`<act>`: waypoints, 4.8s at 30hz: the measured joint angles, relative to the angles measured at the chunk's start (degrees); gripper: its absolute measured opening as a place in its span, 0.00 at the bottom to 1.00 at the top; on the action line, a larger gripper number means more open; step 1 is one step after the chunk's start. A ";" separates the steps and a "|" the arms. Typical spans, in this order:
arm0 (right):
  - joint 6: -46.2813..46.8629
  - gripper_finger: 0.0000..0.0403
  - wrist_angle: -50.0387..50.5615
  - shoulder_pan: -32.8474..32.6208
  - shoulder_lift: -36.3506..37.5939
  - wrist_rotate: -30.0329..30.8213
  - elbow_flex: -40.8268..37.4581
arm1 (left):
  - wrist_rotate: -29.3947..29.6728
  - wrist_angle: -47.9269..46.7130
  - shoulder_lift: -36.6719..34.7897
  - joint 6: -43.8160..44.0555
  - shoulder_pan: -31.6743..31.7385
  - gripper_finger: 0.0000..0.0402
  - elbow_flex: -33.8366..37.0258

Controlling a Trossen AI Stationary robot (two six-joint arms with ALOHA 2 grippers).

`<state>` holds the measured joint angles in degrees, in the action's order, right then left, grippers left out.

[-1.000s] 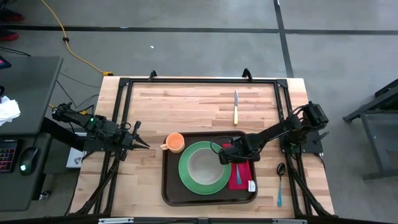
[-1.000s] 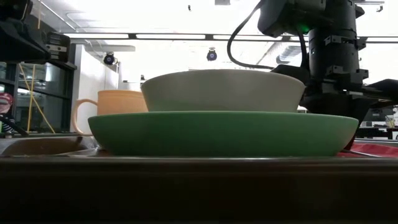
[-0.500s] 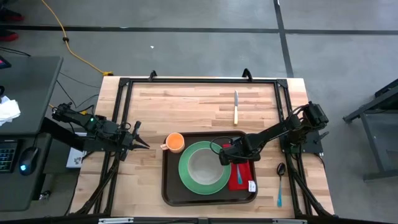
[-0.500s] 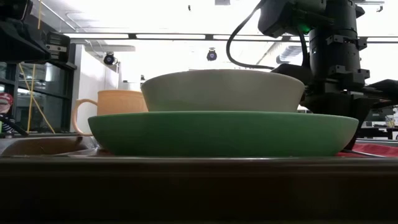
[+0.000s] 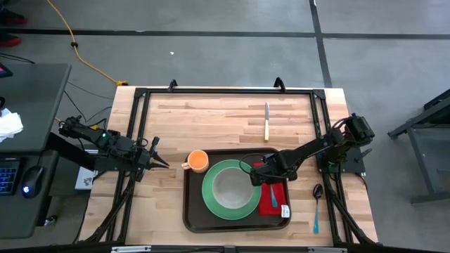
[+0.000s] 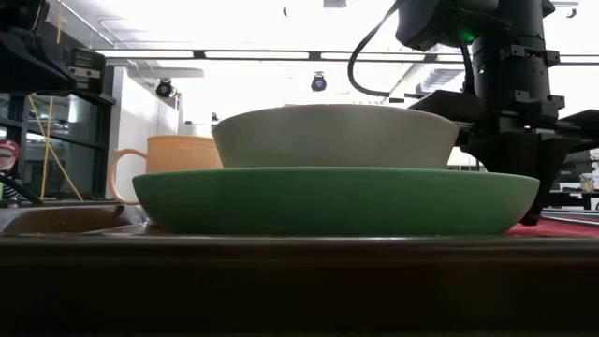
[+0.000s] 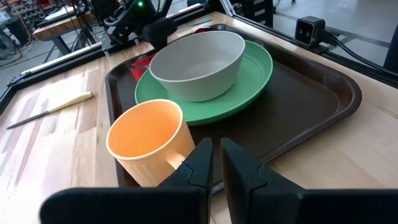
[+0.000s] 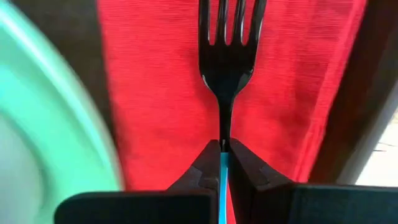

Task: Set up tray
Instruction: Put the blue fork on the red napkin on the brown serving tray, then put the blue spoon to the right of the blue fork on the red napkin on the brown serving tray

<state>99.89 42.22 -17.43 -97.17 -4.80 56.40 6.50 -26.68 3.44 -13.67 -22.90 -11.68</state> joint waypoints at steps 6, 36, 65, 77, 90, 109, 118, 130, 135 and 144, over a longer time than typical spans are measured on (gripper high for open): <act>-0.25 0.00 -0.24 0.00 0.00 0.66 0.02 | 0.02 0.07 0.00 0.00 0.00 0.16 0.00; -1.11 0.00 -1.36 -0.74 -1.09 1.95 -0.02 | 0.17 0.04 0.00 0.02 0.01 0.16 0.00; -0.78 0.11 -2.35 -1.51 -1.09 0.92 -0.02 | 0.12 0.02 0.00 0.02 0.02 0.16 0.00; -1.45 0.22 -1.73 -1.05 -0.94 -6.73 -0.02 | 0.09 0.02 0.00 0.02 0.01 0.16 0.00; -2.90 0.21 7.17 -0.94 3.00 -3.16 5.58 | -0.01 0.13 0.00 0.02 0.00 0.16 0.00; -16.35 0.21 20.85 13.60 20.79 18.65 8.09 | -1.05 1.42 0.00 0.04 0.00 0.16 -0.02; -28.51 0.20 20.54 22.76 20.44 16.84 8.09 | -1.04 1.37 0.01 0.78 0.00 0.16 -0.02; -21.86 0.20 33.55 16.15 20.44 6.78 8.04 | -1.03 1.25 0.02 2.16 0.02 0.16 -0.02; -14.69 0.20 33.82 9.36 20.44 4.99 8.04 | -1.01 1.25 0.01 2.16 0.01 0.16 -0.02; -2.43 0.20 33.83 -0.15 20.44 3.64 8.04 | -0.98 1.51 0.02 2.22 0.00 0.16 -0.02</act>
<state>97.47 76.05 -17.58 -76.73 -1.16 64.45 5.52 -25.17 3.46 -11.45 -22.90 -11.70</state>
